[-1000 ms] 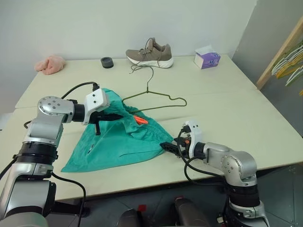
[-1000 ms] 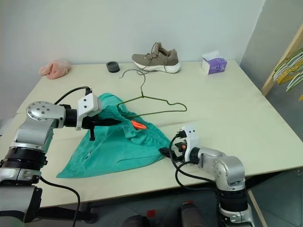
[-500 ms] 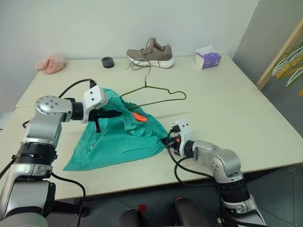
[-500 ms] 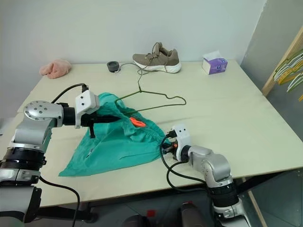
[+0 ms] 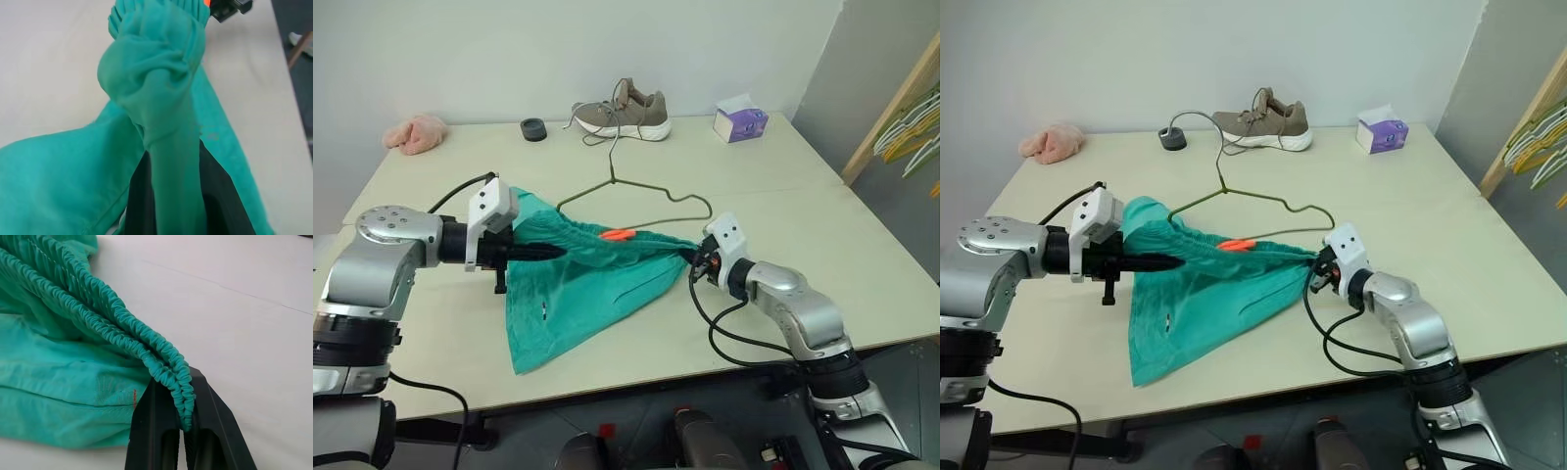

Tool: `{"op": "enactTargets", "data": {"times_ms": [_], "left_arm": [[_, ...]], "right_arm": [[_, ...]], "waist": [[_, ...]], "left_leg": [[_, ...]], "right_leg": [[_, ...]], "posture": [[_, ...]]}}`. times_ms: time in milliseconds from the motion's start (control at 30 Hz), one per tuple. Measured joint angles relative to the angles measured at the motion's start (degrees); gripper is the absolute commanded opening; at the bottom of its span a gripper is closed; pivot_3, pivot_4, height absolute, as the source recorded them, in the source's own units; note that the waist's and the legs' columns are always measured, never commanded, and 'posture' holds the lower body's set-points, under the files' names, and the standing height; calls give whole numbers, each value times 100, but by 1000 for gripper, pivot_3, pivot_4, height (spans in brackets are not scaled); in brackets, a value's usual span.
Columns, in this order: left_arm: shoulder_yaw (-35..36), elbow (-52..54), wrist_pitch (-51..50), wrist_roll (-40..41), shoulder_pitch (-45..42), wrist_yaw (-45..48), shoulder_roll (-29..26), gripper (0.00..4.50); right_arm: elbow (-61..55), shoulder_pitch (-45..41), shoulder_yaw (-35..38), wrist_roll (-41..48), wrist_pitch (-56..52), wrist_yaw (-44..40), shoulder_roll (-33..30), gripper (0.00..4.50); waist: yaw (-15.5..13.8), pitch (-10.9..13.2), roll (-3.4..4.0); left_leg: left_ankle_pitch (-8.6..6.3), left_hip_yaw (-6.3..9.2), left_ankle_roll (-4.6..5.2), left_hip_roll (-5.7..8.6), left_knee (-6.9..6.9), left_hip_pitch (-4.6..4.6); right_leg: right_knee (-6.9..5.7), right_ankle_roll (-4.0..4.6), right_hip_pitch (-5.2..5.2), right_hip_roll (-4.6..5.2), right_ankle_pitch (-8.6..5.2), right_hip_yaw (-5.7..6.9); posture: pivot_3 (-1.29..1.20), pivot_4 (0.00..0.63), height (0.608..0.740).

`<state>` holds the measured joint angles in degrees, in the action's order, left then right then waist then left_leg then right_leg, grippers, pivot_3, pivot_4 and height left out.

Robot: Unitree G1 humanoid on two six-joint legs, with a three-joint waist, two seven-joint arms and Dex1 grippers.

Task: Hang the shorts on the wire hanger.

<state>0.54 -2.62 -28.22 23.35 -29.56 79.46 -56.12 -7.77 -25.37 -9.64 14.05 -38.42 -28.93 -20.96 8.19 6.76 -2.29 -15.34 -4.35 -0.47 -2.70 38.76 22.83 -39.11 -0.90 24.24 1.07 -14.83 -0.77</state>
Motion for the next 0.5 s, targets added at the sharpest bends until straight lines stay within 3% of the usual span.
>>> {"op": "enactTargets", "data": {"times_ms": [167,500], "left_arm": [[-1,60,134,-4,170,125,-282,0],[-51,4,444,-45,161,103,-334,0]], "right_arm": [[-112,-10,6,149,-9,-103,-171,15],[-274,8,35,422,-49,-139,-495,15]], "waist": [[-13,0,0],[-24,0,0]], "left_leg": [[0,-2,0,1,0,0],[0,-4,0,1,1,1]], "right_leg": [[2,0,0,0,0,-2],[2,0,0,0,0,-2]], "posture": [[-143,92,740],[-152,95,740]]}}
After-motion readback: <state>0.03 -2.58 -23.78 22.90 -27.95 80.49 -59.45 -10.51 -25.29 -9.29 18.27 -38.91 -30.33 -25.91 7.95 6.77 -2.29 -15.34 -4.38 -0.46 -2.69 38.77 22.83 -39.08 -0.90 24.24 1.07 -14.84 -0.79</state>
